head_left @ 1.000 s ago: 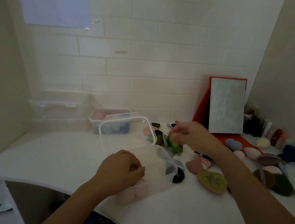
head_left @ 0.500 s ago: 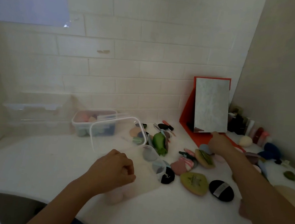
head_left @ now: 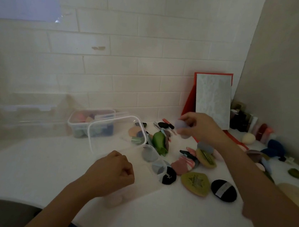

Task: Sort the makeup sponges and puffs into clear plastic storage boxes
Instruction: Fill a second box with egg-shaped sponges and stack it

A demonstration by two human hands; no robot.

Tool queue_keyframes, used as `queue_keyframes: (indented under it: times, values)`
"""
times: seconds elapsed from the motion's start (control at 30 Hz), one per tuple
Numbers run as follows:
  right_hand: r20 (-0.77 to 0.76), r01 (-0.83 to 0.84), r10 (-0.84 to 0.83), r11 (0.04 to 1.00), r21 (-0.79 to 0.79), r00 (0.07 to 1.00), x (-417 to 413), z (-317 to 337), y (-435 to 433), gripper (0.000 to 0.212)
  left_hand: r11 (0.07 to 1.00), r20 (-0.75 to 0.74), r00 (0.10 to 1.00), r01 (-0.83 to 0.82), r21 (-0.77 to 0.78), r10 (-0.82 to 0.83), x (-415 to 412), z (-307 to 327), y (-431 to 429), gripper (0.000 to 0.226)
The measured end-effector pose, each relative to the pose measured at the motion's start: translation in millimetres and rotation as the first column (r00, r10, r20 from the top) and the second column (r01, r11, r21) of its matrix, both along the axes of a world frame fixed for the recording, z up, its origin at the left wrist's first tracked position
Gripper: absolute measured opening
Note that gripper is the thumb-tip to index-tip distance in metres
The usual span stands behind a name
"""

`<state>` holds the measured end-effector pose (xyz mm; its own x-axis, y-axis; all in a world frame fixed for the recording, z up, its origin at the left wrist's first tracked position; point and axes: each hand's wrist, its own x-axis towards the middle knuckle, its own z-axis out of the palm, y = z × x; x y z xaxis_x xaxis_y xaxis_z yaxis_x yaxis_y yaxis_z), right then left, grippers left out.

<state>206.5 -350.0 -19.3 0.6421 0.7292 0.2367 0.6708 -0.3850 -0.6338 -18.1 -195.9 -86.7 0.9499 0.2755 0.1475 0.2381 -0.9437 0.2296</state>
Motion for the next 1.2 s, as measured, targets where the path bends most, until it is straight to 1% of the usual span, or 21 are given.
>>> queue_keyframes:
  times: [0.07,0.1,0.2,0.33,0.43,0.57,0.67,0.73,0.8,0.9,0.93,0.97,1.0,1.03,1.07,1.1,1.13,1.17,1.2]
  values:
    - [-0.061,-0.180,0.181,0.983,0.022,0.982,-31.3,7.3,9.4,0.037,1.000,-0.009,1.000,0.004,0.004,-0.004,0.5,1.0,-0.8,0.023]
    - [-0.069,-0.239,0.240,0.971,0.012,0.968,-43.7,6.1,14.5,0.037,1.000,-0.013,1.000,0.007,0.009,-0.007,0.8,1.6,-1.1,0.023]
    - [0.003,-0.320,0.321,0.944,-0.075,0.947,-70.5,-10.0,32.6,0.034,1.000,-0.008,1.000,0.009,0.001,-0.009,0.4,3.0,-2.3,0.022]
    - [0.118,-0.307,0.340,0.923,-0.233,0.933,-86.4,-37.3,52.3,0.032,1.000,0.013,1.000,-0.013,-0.029,0.014,0.8,1.9,-2.3,0.018]
    - [0.159,-0.296,0.338,0.924,-0.240,0.927,-93.8,-50.8,58.0,0.024,0.998,0.017,1.000,0.014,-0.062,-0.013,0.9,3.3,-2.8,0.015]
    - [0.176,-0.227,0.274,0.942,-0.247,0.946,-98.9,-55.0,61.4,0.022,0.998,0.025,0.999,0.033,-0.061,-0.031,0.3,3.9,-2.9,0.012]
    - [0.171,-0.221,0.278,0.930,-0.293,0.945,-101.1,-52.8,61.3,0.024,0.994,0.031,0.999,0.042,-0.102,-0.039,-0.5,5.2,-3.8,0.007]
    - [0.127,-0.240,0.276,0.940,-0.242,0.953,-100.1,-52.8,59.5,0.025,0.987,0.046,0.998,0.057,-0.148,-0.050,-1.2,6.0,-4.2,0.015]
    - [0.023,-0.270,0.279,0.945,-0.185,0.960,-96.0,-52.3,56.9,0.028,0.984,0.057,0.996,0.082,-0.159,-0.074,-1.6,7.2,-5.2,0.024]
    - [-0.236,-0.295,0.262,0.948,-0.117,0.936,-85.1,-43.0,49.0,0.024,0.989,0.016,0.996,0.093,-0.119,-0.092,0.2,8.0,-5.2,0.035]
    - [-0.277,-0.276,0.247,0.958,-0.073,0.929,-79.8,-38.1,45.4,0.019,0.990,-0.003,0.995,0.094,-0.103,-0.095,1.0,8.1,-5.0,0.036]
    - [-0.249,-0.228,0.214,0.973,-0.029,0.945,-73.6,-32.4,41.1,0.013,0.991,-0.016,0.995,0.097,-0.093,-0.099,1.7,7.7,-4.4,0.036]
    - [-0.157,-0.145,0.145,0.989,0.012,0.977,-65.2,-27.5,35.7,0.008,0.991,-0.021,0.995,0.100,-0.088,-0.102,2.2,7.8,-4.4,0.034]
    - [-0.044,-0.036,0.039,0.998,0.057,0.998,-54.8,-24.5,29.3,0.004,0.991,-0.026,0.994,0.100,-0.085,-0.103,2.4,7.5,-4.4,0.033]
    - [0.056,0.076,-0.082,0.992,0.105,0.995,-42.7,-22.9,22.1,0.005,0.992,-0.027,0.994,0.100,-0.080,-0.103,2.4,7.5,-4.7,0.031]
    - [0.135,0.180,-0.199,0.974,0.139,0.971,-29.4,-22.3,15.0,0.012,0.992,-0.029,0.994,0.098,-0.074,-0.101,2.4,7.6,-5.0,0.030]
    - [0.197,0.277,-0.299,0.952,0.132,0.934,-13.7,-23.6,7.2,0.021,0.993,-0.031,0.995,0.096,-0.069,-0.098,2.4,7.7,-5.7,0.028]
    - [0.245,0.372,-0.377,0.926,0.069,0.893,2.5,-27.8,-0.8,0.028,0.993,-0.030,0.995,0.093,-0.067,-0.096,2.2,7.6,-6.1,0.027]
    - [0.286,0.455,-0.427,0.890,-0.035,0.858,19.0,-32.7,-8.5,0.032,0.994,-0.027,0.995,0.092,-0.065,-0.094,1.9,7.4,-6.1,0.026]
